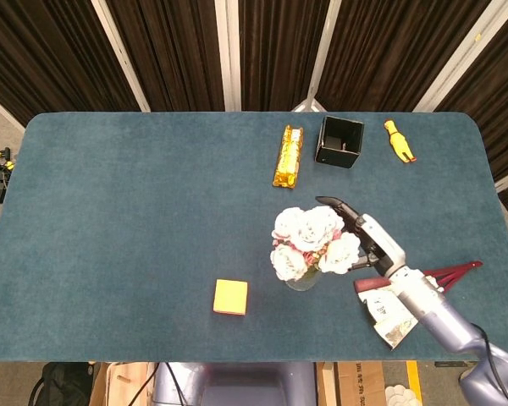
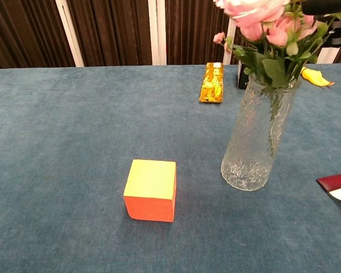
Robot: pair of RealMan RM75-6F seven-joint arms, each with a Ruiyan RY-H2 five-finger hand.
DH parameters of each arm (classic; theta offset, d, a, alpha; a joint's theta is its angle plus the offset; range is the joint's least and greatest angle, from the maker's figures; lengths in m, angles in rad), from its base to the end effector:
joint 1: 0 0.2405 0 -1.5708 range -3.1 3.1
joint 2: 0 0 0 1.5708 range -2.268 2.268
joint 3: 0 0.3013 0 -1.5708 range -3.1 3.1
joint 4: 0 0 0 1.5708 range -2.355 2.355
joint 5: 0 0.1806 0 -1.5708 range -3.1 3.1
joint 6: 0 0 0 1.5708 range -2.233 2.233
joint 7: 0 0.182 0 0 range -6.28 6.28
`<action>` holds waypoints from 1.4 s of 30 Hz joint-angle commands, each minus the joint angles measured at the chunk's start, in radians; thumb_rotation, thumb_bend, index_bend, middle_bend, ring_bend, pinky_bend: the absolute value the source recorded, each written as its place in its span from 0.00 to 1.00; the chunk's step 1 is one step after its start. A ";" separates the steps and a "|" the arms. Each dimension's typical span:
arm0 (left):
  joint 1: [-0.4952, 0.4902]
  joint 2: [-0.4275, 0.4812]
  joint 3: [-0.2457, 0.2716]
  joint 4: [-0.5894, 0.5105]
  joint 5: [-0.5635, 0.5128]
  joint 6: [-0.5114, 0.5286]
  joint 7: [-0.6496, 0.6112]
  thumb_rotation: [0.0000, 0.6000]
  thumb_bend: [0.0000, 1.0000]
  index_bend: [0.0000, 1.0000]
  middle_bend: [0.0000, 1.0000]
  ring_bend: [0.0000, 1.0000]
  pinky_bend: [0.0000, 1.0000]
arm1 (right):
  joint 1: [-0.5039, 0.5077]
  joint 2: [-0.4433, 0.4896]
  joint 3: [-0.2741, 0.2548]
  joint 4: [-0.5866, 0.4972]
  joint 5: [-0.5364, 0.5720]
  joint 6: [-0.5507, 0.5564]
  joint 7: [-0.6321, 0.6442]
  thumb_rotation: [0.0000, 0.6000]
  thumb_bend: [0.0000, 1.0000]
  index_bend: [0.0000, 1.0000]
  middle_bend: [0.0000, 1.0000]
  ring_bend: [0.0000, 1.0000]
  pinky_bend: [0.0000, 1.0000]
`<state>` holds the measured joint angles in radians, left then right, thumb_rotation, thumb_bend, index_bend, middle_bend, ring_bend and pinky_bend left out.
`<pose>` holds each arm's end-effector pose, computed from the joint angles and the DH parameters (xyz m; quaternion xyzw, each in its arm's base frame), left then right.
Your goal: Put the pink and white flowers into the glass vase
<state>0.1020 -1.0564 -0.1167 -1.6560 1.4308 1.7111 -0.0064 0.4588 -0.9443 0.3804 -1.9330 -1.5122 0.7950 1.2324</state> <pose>-0.3571 0.1599 0.2771 -0.4832 -0.3534 -0.3961 0.6962 -0.1602 -0.3339 0.1776 0.4199 -0.7277 0.5391 0.0588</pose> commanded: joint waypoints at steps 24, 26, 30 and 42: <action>0.013 0.015 0.012 0.001 0.023 0.016 -0.047 1.00 0.25 0.10 0.00 0.00 0.02 | -0.367 0.153 -0.248 0.059 -0.037 0.544 -0.725 1.00 0.00 0.05 0.04 0.09 0.00; 0.014 0.019 0.012 0.000 0.017 0.013 -0.054 1.00 0.25 0.10 0.00 0.00 0.02 | -0.407 0.088 -0.264 0.072 -0.036 0.618 -0.858 1.00 0.00 0.06 0.04 0.09 0.00; 0.015 0.024 0.012 0.001 0.018 0.010 -0.065 1.00 0.25 0.10 0.00 0.00 0.02 | -0.444 0.008 -0.311 0.120 -0.094 0.680 -0.999 1.00 0.00 0.06 0.04 0.09 0.00; -0.004 0.016 0.013 0.004 0.020 -0.017 -0.048 1.00 0.25 0.10 0.00 0.00 0.02 | -0.504 -0.136 -0.301 0.226 -0.153 0.849 -1.375 1.00 0.00 0.06 0.04 0.04 0.00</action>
<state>0.0995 -1.0398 -0.1048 -1.6514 1.4493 1.6949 -0.0554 -0.0217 -1.0306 0.0689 -1.7420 -1.6643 1.6089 -0.0686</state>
